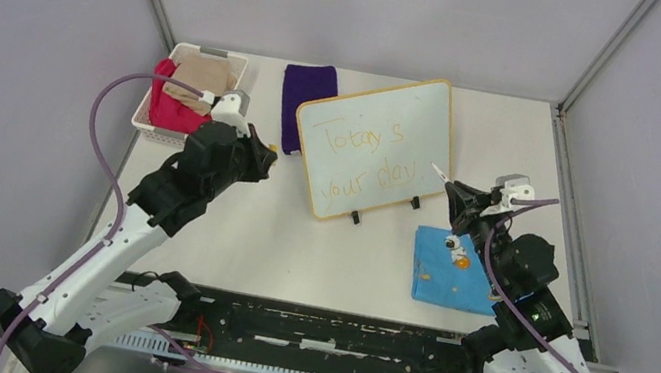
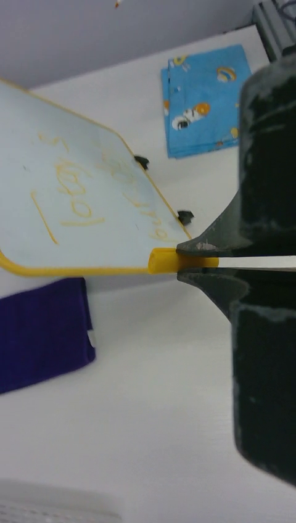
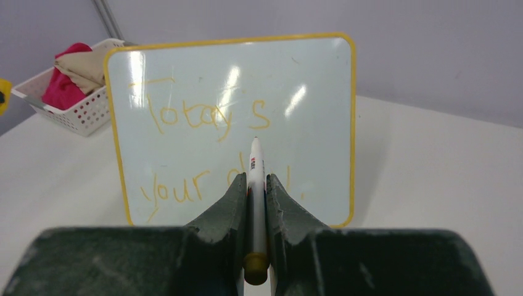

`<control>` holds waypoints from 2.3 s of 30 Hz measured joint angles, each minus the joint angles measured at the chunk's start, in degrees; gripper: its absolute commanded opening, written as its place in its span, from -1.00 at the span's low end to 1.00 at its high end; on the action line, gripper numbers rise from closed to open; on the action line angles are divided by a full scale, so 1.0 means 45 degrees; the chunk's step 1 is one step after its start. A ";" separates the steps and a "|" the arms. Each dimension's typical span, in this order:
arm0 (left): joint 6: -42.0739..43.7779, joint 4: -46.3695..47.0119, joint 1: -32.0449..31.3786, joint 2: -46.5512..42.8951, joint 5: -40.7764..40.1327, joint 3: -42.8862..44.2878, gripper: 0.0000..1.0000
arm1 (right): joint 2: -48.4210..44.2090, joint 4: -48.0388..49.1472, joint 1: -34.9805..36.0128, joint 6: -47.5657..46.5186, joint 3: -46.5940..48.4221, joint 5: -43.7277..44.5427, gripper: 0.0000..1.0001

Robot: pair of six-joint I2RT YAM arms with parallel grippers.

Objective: Write a sentence on the whiteboard
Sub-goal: Close the whiteboard marker at the center of the board.

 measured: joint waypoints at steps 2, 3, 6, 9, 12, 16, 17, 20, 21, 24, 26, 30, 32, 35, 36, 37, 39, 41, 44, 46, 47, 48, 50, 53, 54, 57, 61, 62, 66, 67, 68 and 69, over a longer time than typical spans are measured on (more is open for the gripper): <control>0.0233 0.0704 0.0000 -0.0102 0.0593 0.0223 -0.96 | 0.0675 0.0529 0.0000 0.0024 0.0607 -0.0350 -1.00; 0.0277 0.1103 0.0000 -0.0097 0.0962 0.0335 -0.96 | 0.0942 0.0729 0.0000 0.0058 0.0865 -0.0525 -1.00; 0.0355 0.2234 0.0000 0.0000 0.2045 0.0544 -0.97 | 0.2079 0.1486 0.0165 0.0219 0.2161 -0.1005 -1.00; 0.0214 0.3478 0.0000 0.0073 0.3259 0.0588 -0.96 | 0.2968 0.2108 0.0835 0.0180 0.3347 -0.1132 -1.00; -0.0155 0.4454 -0.0005 0.0063 0.4240 0.0593 -0.97 | 0.3643 0.2633 0.2244 -0.0267 0.4337 -0.0806 -1.00; -0.0729 0.5168 -0.0005 -0.0170 0.4813 0.0593 -0.96 | 0.3939 0.3551 0.4566 -0.1452 0.4507 0.0529 -1.00; -0.0884 0.5265 -0.0005 -0.0296 0.4886 0.0588 -0.96 | 0.4002 0.3798 0.5202 -0.1817 0.4469 0.0991 -1.00; -0.1428 0.5712 -0.0005 -0.0835 0.4945 0.0500 -0.96 | 0.4211 0.4925 0.7300 -0.3147 0.3939 0.2613 -1.00; -0.1627 0.5906 -0.0005 -0.1073 0.4940 0.0427 -0.96 | 0.4245 0.5469 0.7956 -0.3643 0.3565 0.3191 -1.00; -0.2181 0.6484 -0.0005 -0.1797 0.4886 0.0131 -0.96 | 0.4221 0.7140 0.9447 -0.4988 0.2055 0.4561 -1.00; -0.2584 0.6892 -0.0005 -0.2059 0.4877 -0.0058 -0.96 | 0.4269 0.8597 1.0438 -0.6178 0.0840 0.5464 -1.00; -0.3332 0.7917 -0.0005 -0.2006 0.4988 -0.0151 -0.96 | 0.4775 1.1356 1.1968 -0.8476 -0.0831 0.6683 -1.00; -0.3687 0.8548 -0.0005 -0.1749 0.5149 -0.0175 -0.96 | 0.5022 1.2687 1.2424 -0.9457 -0.1355 0.7096 -1.00; -0.4405 0.9709 -0.0005 -0.1292 0.5474 -0.0238 -0.96 | 0.5134 1.4343 1.2585 -1.0409 -0.1627 0.7553 -1.00; -0.4619 1.0001 -0.0005 -0.1132 0.5552 -0.0257 -0.96 | 0.5149 1.4887 1.2585 -1.0700 -0.1642 0.7674 -1.00; -0.4891 1.0414 0.0000 -0.0947 0.5659 -0.0311 -0.96 | 0.5183 1.5348 1.2585 -1.0933 -0.1642 0.7776 -1.00; -0.5576 1.1293 -0.0005 -0.0607 0.5775 -0.0418 -0.96 | 0.5353 1.6514 1.2585 -1.1555 -0.1642 0.7883 -1.00; -0.6329 1.2284 -0.0005 -0.0228 0.5911 -0.0481 -0.97 | 0.5644 1.7602 1.2585 -1.2196 -0.1642 0.7878 -1.00; -0.7519 1.3750 -0.0005 0.0384 0.5984 -0.0563 -0.96 | 0.5974 1.8530 1.2609 -1.2794 -0.1637 0.7660 -1.00; -0.8301 1.4591 -0.0005 0.0777 0.5984 -0.0665 -0.97 | 0.6115 1.8928 1.2633 -1.3002 -0.1603 0.7344 -1.00; -0.8568 1.4809 -0.0010 0.0908 0.5979 -0.0709 -0.96 | 0.6169 1.9054 1.2658 -1.3061 -0.1569 0.7179 -1.00; -0.8840 1.5018 -0.0019 0.1020 0.5974 -0.0763 -0.96 | 0.6241 1.9186 1.2692 -1.3100 -0.1491 0.7019 -1.00; -0.9267 1.5324 -0.0078 0.1156 0.5935 -0.0879 -0.96 | 0.6441 1.9317 1.2789 -1.3148 -0.1190 0.6611 -1.00; -0.9632 1.5562 -0.0155 0.1166 0.5892 -0.0933 -0.96 | 0.6781 1.9302 1.2993 -1.3236 -0.0597 0.6013 -1.00; -0.9670 1.5640 -0.0155 0.1156 0.5882 -0.0933 -0.96 | 0.6926 1.9302 1.3070 -1.3274 -0.0345 0.5795 -1.00; -0.9695 1.5450 -0.0155 0.1141 0.5872 -0.0753 -0.96 | 0.7465 1.9297 1.3236 -1.3527 0.0495 0.5289 -1.00; -0.9491 1.4552 -0.0155 0.1141 0.5814 0.0364 -0.96 | 0.8165 1.9307 1.3255 -1.4052 0.1549 0.5017 -1.00; -0.9437 1.4435 -0.0155 0.1141 0.5785 0.0767 -0.97 | 0.8330 1.9307 1.3255 -1.4173 0.1763 0.4979 -1.00; -0.9267 1.4474 -0.0155 0.1112 0.5741 0.1520 -0.96 | 0.8786 1.9278 1.3255 -1.4474 0.2229 0.4847 -1.00; -0.9262 1.4508 -0.0155 0.1103 0.5741 0.1574 -0.96 | 0.8864 1.9263 1.3250 -1.4484 0.2302 0.4823 -1.00; -0.9262 1.4528 -0.0155 0.1107 0.5741 0.1574 -0.96 | 0.8927 1.9229 1.3240 -1.4469 0.2390 0.4813 -1.00; -0.9267 1.4523 -0.0155 0.1122 0.5746 0.1574 -0.96 | 0.8961 1.9181 1.3168 -1.4377 0.2463 0.4804 -1.00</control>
